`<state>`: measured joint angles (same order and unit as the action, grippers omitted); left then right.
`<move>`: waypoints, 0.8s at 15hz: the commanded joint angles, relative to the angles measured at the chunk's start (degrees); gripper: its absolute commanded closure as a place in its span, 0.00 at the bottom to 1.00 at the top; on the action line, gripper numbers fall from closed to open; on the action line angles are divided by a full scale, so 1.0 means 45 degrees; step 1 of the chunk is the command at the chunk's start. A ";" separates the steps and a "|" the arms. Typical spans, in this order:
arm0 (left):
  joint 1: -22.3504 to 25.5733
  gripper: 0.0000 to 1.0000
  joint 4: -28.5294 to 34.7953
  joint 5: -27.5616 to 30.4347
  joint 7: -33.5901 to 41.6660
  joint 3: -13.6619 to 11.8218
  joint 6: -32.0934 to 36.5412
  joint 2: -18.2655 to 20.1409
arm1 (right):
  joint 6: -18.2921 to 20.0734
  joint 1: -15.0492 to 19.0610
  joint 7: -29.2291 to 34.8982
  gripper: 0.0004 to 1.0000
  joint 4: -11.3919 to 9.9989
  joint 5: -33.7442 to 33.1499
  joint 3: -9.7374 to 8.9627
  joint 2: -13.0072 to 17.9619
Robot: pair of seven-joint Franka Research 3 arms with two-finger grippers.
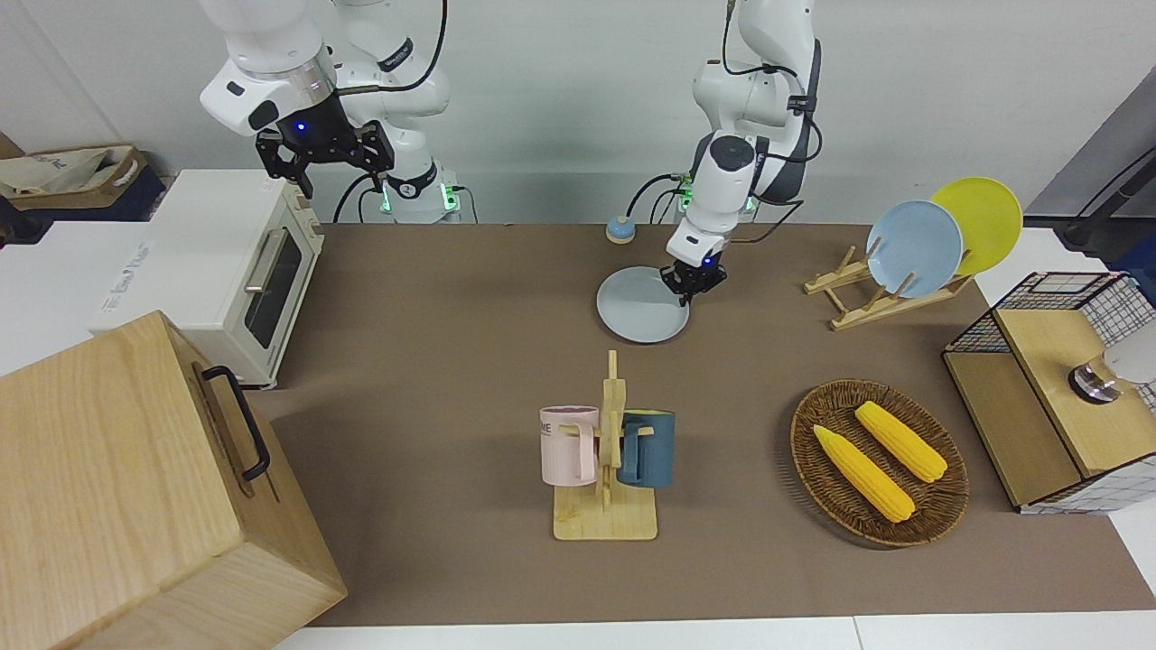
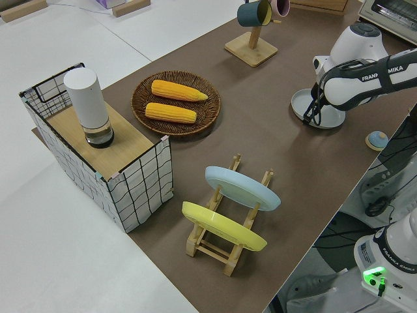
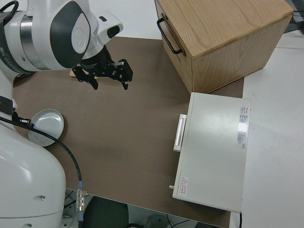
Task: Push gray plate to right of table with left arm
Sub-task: 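Push the gray plate with the left gripper toward the toaster oven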
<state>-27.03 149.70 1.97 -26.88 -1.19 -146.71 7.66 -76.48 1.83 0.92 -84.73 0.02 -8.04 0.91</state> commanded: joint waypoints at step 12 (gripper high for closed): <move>-0.1768 1.00 -0.2875 0.0949 -0.2795 0.1299 -0.0386 -0.3068 | 0.0199 0.0256 0.0167 0.02 0.0119 0.0055 -0.0204 0.0031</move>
<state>-34.10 139.61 5.11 -37.21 3.28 -147.54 -1.85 -76.48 1.83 0.92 -84.73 0.02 -8.04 0.91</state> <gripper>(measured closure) 0.982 0.013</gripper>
